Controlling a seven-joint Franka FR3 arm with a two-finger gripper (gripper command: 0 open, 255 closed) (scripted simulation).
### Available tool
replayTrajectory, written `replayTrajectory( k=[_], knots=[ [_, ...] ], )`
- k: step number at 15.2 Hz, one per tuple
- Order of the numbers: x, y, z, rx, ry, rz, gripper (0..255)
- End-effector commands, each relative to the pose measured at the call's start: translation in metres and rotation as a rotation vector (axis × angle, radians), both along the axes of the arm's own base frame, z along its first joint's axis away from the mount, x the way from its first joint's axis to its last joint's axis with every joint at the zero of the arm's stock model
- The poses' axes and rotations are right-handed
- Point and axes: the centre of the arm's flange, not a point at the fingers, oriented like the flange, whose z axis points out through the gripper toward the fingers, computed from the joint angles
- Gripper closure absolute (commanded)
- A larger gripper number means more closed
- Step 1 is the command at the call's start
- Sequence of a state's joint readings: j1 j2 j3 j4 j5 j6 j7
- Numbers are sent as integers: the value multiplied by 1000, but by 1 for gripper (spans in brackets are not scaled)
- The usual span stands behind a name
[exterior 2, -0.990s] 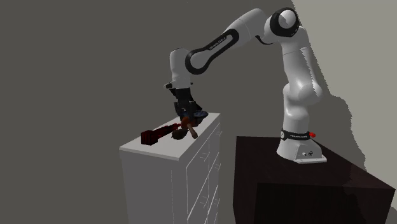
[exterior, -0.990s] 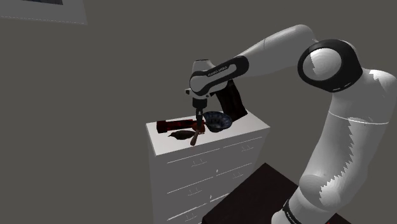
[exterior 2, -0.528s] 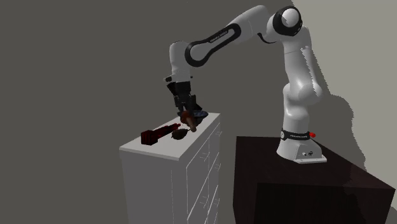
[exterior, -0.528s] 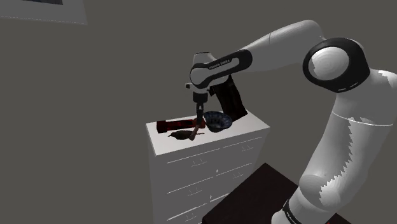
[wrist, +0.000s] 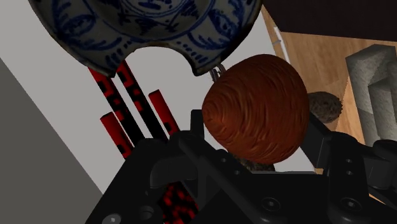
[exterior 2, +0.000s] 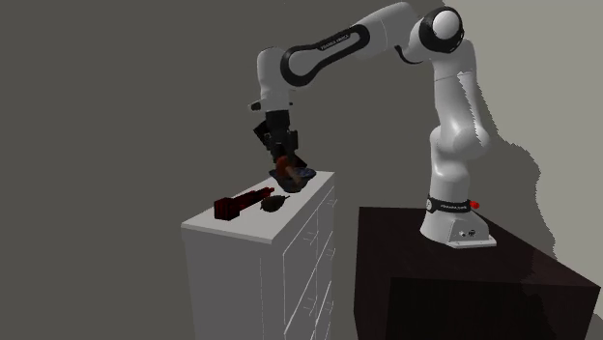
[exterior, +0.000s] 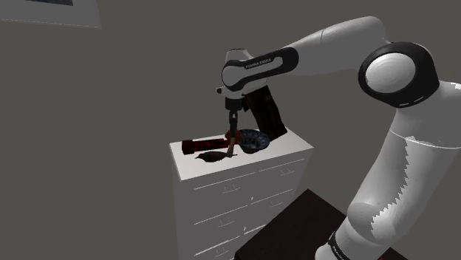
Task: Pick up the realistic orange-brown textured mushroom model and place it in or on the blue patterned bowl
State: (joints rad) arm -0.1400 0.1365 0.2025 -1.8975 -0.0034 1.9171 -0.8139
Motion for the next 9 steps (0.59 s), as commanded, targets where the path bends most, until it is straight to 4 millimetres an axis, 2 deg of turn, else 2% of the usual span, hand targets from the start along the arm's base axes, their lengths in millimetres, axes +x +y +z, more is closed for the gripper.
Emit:
replayTrajectory(
  k=[1,9],
  knots=[
    [0,1,12,0,0,0,255],
    [0,1,54,0,0,0,255]
  ],
)
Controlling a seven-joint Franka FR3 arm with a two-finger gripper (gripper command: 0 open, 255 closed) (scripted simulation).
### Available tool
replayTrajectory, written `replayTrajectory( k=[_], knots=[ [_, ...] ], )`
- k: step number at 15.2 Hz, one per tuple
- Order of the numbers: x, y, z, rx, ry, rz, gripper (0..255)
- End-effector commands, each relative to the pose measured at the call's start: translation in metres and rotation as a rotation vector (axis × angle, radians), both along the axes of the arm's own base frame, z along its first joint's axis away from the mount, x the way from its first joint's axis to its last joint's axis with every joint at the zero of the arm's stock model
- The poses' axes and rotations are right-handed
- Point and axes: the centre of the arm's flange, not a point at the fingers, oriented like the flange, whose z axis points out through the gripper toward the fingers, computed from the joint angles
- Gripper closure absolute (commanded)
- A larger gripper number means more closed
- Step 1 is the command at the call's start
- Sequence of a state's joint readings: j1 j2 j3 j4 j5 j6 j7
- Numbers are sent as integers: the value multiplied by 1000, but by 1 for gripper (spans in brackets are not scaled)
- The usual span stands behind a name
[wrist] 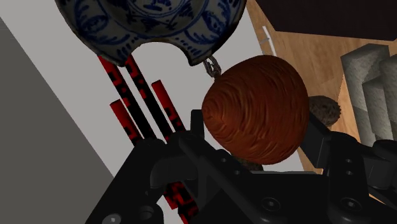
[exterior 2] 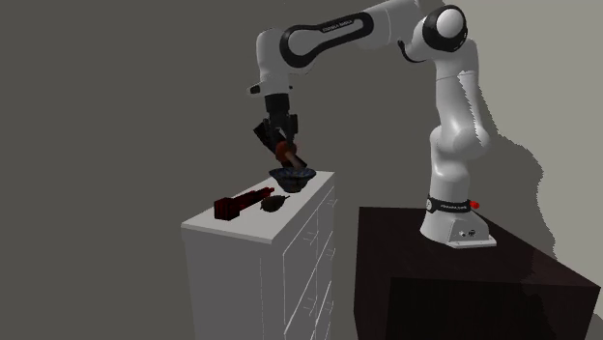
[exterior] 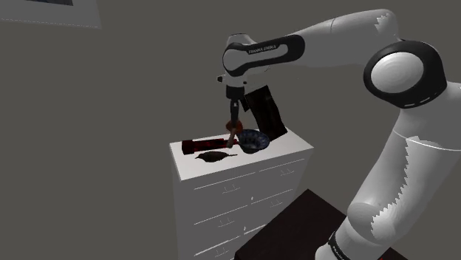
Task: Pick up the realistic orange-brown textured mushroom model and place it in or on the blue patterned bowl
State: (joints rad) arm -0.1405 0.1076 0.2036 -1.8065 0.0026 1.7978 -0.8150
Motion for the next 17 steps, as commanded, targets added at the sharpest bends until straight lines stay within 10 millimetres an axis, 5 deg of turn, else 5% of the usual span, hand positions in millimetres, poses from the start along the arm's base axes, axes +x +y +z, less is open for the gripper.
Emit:
replayTrajectory(
  k=[1,5,17],
  knots=[
    [0,0,10,0,0,0,255],
    [0,0,30,0,0,0,255],
    [-3,-152,64,0,0,0,255]
  ],
)
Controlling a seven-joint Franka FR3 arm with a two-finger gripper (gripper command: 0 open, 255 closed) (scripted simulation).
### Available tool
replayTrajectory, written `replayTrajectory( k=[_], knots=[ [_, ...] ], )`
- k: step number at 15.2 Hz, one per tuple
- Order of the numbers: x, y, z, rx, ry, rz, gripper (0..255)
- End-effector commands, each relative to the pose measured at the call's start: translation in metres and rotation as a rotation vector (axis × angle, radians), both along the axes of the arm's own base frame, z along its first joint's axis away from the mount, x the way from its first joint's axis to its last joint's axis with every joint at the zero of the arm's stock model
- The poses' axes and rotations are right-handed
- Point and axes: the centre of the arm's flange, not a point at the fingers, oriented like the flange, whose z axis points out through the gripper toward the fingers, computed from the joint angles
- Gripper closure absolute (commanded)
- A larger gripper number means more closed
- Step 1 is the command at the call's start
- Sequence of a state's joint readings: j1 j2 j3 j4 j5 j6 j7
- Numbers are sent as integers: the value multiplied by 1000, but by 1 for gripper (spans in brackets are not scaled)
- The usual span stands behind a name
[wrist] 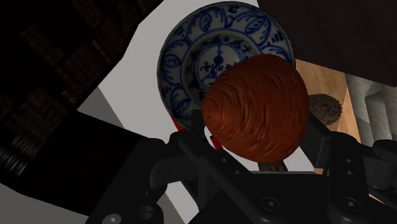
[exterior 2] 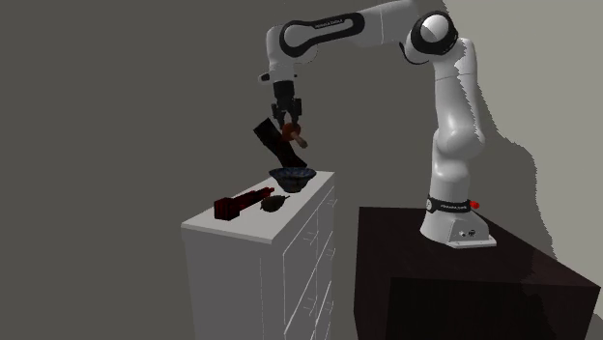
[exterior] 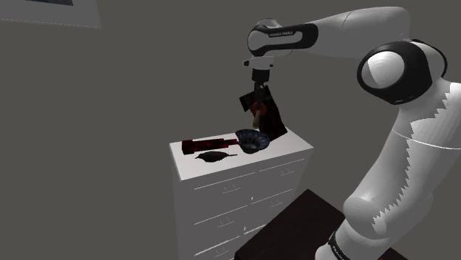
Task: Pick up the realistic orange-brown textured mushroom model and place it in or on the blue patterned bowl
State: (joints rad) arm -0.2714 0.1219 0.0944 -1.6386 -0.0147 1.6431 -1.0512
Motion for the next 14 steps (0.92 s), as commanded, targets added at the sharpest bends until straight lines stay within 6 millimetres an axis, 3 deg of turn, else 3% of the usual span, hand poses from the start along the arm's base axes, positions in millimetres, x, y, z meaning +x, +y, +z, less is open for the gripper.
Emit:
replayTrajectory(
  k=[1,14],
  knots=[
    [-2,-11,2,0,0,1,255],
    [-2,-11,-67,0,0,1,255]
  ],
)
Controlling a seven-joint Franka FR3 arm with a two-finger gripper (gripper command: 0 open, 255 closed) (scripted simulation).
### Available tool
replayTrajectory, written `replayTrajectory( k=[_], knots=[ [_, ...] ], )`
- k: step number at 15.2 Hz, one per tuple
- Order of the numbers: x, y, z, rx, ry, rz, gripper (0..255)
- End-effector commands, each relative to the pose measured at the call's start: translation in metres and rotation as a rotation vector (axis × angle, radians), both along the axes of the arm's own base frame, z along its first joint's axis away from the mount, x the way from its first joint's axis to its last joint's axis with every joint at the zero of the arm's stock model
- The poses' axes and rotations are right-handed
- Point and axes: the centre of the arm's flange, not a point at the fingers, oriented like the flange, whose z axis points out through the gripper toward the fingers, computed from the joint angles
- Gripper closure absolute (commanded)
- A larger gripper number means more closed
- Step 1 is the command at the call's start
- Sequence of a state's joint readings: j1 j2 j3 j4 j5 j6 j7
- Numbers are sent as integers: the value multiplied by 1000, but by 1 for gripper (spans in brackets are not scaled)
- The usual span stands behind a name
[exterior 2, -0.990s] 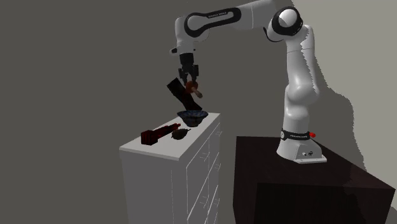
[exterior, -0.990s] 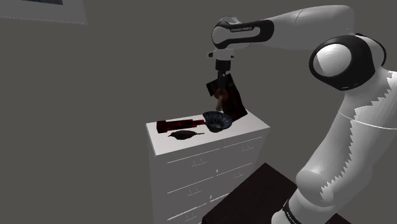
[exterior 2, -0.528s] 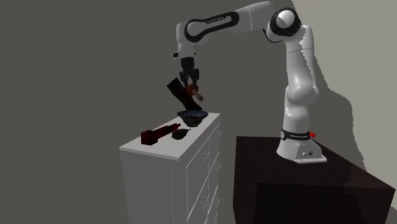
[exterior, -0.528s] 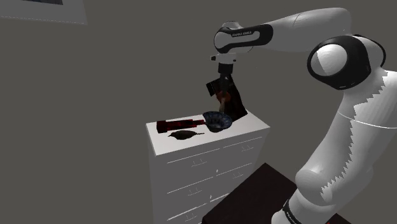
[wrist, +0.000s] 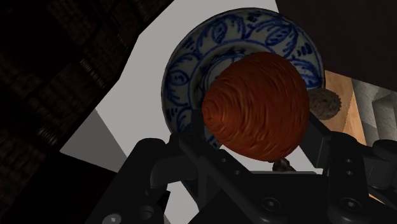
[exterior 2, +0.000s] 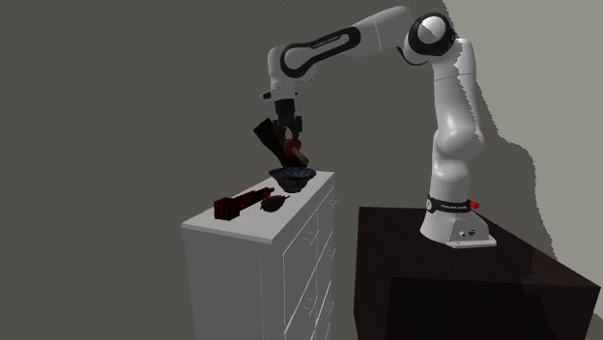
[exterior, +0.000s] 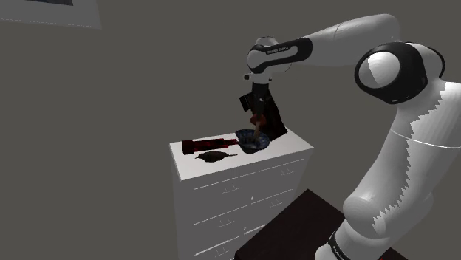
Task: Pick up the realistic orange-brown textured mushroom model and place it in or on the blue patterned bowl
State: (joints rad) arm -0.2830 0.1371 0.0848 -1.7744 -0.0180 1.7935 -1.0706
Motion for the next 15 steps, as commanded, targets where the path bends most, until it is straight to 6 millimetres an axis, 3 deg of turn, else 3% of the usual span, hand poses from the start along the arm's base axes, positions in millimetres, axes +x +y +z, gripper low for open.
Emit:
replayTrajectory(
  k=[1,6,14,15],
  knots=[
    [-1,0,-11,0,-1,0,255],
    [-1,0,-36,0,-1,0,255],
    [-1,0,-36,0,-1,0,255],
    [-1,0,-36,0,-1,0,0]
  ],
)
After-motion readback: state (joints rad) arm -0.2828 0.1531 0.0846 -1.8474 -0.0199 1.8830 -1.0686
